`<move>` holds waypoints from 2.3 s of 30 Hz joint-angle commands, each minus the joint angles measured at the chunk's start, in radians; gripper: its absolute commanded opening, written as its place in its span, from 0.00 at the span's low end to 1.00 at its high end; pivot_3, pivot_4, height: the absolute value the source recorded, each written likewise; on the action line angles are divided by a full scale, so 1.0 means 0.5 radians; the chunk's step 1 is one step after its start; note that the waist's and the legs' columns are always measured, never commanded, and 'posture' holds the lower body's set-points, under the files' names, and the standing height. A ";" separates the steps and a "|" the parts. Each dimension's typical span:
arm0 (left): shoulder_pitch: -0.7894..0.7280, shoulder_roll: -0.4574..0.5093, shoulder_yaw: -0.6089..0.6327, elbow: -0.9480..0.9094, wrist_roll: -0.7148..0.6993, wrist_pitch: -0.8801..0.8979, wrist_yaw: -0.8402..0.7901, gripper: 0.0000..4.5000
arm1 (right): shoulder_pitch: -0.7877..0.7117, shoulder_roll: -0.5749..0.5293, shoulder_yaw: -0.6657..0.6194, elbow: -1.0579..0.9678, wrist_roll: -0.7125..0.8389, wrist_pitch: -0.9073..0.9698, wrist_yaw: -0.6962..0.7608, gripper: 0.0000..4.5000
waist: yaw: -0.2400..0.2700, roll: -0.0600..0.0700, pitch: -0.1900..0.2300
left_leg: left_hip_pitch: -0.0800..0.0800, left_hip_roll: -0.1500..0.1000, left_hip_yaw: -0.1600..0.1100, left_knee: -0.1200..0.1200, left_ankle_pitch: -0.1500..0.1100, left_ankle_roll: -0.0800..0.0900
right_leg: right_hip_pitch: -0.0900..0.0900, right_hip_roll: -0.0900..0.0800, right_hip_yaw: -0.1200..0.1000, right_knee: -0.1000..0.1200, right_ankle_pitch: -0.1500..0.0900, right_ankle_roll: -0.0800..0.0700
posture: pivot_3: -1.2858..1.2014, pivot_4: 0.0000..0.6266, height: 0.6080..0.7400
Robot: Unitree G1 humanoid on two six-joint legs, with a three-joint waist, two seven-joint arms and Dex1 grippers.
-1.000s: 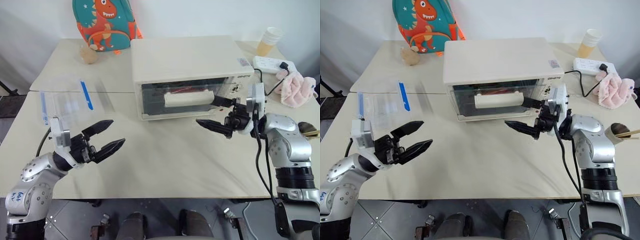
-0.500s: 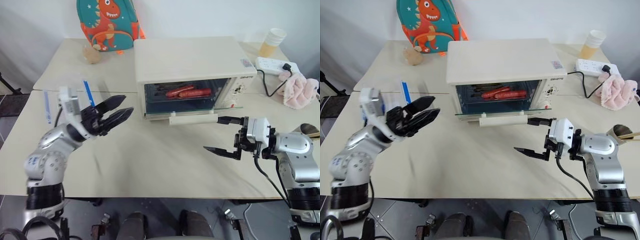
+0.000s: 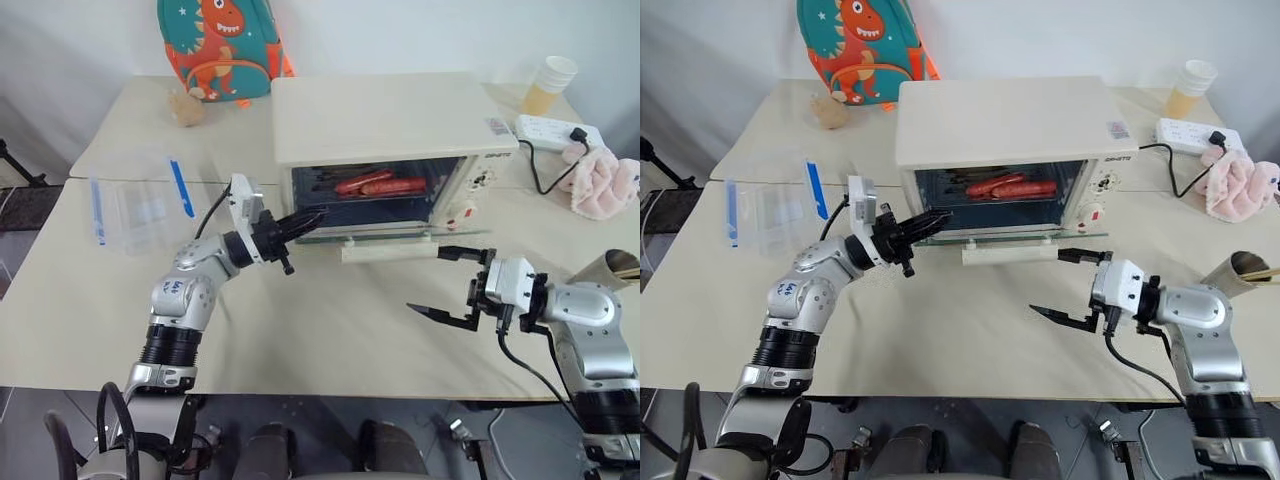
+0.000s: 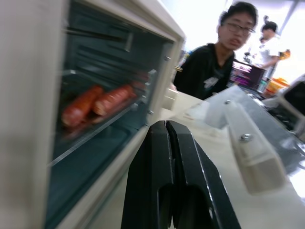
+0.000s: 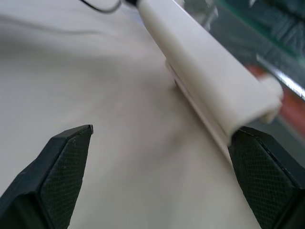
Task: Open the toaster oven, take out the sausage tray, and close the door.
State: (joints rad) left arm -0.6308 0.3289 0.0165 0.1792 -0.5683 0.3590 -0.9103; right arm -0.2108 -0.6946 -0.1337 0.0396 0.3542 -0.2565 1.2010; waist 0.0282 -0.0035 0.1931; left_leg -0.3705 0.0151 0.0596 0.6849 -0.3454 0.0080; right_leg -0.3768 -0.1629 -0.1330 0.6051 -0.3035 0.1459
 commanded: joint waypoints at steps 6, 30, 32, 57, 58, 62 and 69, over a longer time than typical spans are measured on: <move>0.080 0.088 -0.131 -0.054 0.081 0.066 -0.235 0.00 | 0.613 -0.172 -0.594 0.021 -0.011 -0.276 -0.147 1.00 | 0.005 0.000 0.000 | 0.000 0.000 0.001 0.000 0.000 0.000 | 0.001 0.000 0.001 -0.003 0.000 0.001 | 0.52 0.24 1.00; 0.726 0.252 0.053 -0.391 0.252 -0.373 -0.162 0.00 | -0.642 0.297 0.493 0.096 -1.875 -0.244 -1.523 1.00 | -0.044 0.000 0.000 | 0.000 -0.001 0.002 0.000 0.006 0.000 | -0.005 -0.003 0.011 0.005 0.000 -0.001 | 0.52 0.24 1.00; 0.794 0.248 0.112 -0.464 0.208 -0.394 -0.141 0.00 | -0.763 0.358 0.570 0.225 -1.979 -0.227 -1.671 1.00 | -0.058 0.000 0.000 | -0.001 -0.001 0.003 0.000 0.006 0.000 | -0.004 -0.003 0.011 0.004 0.000 -0.001 | 0.52 0.24 1.00; 1.100 0.330 0.535 -0.831 -0.121 -0.252 0.131 0.94 | -1.102 0.457 0.919 0.745 -2.276 -0.104 -2.212 0.27 | -0.116 0.000 0.000 | 0.000 0.001 -0.004 -0.002 0.006 -0.001 | -0.006 -0.003 0.007 0.008 0.000 -0.001 | 0.52 0.24 1.00; 1.095 0.330 0.533 -0.825 -0.119 -0.253 0.129 0.94 | -1.109 0.458 0.923 0.752 -2.278 -0.098 -2.217 0.27 | -0.116 0.000 0.000 | 0.000 0.001 -0.004 -0.002 0.006 -0.001 | -0.006 -0.002 0.007 0.009 0.000 -0.001 | 0.52 0.24 1.00; 1.074 0.325 0.520 -0.803 -0.111 -0.263 0.120 0.94 | -1.150 0.482 0.947 0.797 -2.271 -0.063 -2.232 0.27 | -0.117 0.000 0.000 | 0.000 0.001 -0.004 -0.002 0.006 -0.001 | -0.006 -0.002 0.008 0.008 0.000 -0.001 | 0.52 0.24 1.00; 1.054 0.325 0.497 -0.788 -0.105 -0.279 0.104 0.94 | -1.223 0.539 0.990 0.889 -2.271 -0.031 -2.268 0.27 | -0.119 0.000 0.000 | 0.000 0.001 -0.004 -0.003 0.006 -0.002 | -0.006 -0.002 0.007 0.008 0.000 -0.001 | 0.52 0.24 1.00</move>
State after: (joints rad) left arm -0.1012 0.4889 0.2617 -0.2095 -0.6180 0.2381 -0.8498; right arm -0.8026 -0.4280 0.3557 0.4898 -0.7832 -0.2743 0.0878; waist -0.0313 -0.0032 0.1930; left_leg -0.3703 0.0155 0.0577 0.6833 -0.3423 0.0072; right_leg -0.3801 -0.1641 -0.1295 0.6094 -0.3033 0.1454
